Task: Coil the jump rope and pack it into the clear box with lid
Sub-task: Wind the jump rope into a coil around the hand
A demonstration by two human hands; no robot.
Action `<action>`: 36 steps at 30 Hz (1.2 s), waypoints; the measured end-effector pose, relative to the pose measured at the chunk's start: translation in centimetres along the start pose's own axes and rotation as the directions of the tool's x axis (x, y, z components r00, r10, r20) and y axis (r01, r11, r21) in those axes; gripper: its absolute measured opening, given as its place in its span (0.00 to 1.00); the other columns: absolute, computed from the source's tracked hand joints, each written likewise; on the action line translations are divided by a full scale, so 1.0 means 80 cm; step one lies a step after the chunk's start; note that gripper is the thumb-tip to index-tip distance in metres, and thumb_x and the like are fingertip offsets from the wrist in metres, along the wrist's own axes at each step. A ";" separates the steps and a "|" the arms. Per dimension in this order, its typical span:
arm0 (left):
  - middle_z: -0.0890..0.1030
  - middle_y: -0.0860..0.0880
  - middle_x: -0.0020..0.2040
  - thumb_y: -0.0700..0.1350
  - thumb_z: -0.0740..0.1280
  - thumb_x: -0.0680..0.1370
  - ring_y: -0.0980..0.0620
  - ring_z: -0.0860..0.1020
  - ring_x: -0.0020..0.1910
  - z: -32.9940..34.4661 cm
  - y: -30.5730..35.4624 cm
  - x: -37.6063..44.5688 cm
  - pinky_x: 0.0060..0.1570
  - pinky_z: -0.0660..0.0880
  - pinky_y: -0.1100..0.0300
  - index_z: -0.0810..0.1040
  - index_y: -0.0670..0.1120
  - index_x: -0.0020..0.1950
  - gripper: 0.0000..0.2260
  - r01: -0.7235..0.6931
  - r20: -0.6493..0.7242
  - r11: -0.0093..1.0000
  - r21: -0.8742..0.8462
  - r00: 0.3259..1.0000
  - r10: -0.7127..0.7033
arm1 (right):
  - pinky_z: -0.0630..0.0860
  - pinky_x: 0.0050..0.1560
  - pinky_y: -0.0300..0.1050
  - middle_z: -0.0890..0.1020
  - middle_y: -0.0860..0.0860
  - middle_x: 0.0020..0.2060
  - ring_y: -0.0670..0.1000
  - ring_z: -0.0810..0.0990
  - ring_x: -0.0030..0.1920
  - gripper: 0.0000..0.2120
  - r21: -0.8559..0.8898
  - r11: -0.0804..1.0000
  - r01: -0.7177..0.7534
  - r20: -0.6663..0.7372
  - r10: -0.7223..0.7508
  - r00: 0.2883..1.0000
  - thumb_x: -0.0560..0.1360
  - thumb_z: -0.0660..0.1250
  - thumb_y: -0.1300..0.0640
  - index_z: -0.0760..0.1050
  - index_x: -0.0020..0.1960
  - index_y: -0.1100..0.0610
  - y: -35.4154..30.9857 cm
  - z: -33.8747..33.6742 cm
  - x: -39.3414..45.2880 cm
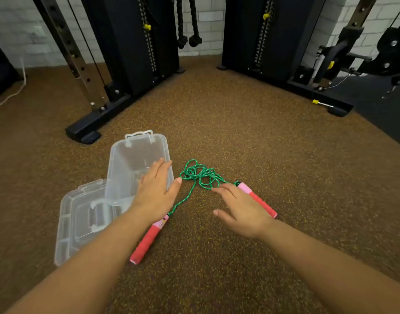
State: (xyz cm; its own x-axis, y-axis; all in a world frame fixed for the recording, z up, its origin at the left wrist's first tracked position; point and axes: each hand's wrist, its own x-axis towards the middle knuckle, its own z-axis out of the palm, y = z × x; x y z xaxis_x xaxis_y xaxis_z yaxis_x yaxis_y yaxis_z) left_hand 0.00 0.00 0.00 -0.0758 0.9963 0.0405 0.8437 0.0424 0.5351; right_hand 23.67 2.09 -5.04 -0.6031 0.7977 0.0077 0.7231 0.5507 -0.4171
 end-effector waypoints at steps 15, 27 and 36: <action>0.56 0.48 0.78 0.52 0.57 0.80 0.50 0.52 0.77 0.036 -0.025 0.011 0.75 0.50 0.51 0.58 0.48 0.75 0.24 -0.024 0.044 0.999 0.045 0.999 0.022 | 0.58 0.73 0.56 0.54 0.56 0.76 0.59 0.56 0.75 0.35 -0.190 0.865 -0.465 0.105 0.489 0.866 0.75 0.63 0.45 0.53 0.75 0.53 0.111 0.040 -0.002; 0.56 0.47 0.78 0.56 0.54 0.78 0.51 0.52 0.77 0.039 -0.030 0.010 0.72 0.47 0.59 0.59 0.48 0.75 0.26 -0.033 0.058 0.999 0.043 0.998 0.030 | 0.67 0.65 0.53 0.66 0.56 0.69 0.58 0.67 0.69 0.37 -0.239 0.766 -0.597 0.132 0.635 0.761 0.76 0.64 0.50 0.47 0.76 0.55 0.147 0.075 0.001; 0.58 0.49 0.77 0.53 0.56 0.81 0.53 0.54 0.76 0.031 -0.023 0.003 0.71 0.48 0.62 0.60 0.49 0.75 0.23 0.015 0.097 1.000 0.012 0.995 -0.016 | 0.74 0.57 0.48 0.76 0.56 0.58 0.56 0.76 0.59 0.20 -0.308 0.650 -0.695 0.201 0.759 0.620 0.73 0.64 0.52 0.68 0.63 0.58 0.126 0.070 -0.004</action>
State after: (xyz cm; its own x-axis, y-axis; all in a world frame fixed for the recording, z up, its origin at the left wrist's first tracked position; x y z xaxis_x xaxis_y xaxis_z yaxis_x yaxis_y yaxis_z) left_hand -0.28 0.38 -3.04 -0.0378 0.9980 -0.0499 0.8486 0.0584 0.5258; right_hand 29.27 6.04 -14.32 0.1070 0.8629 -0.4939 0.9926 -0.1210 0.0037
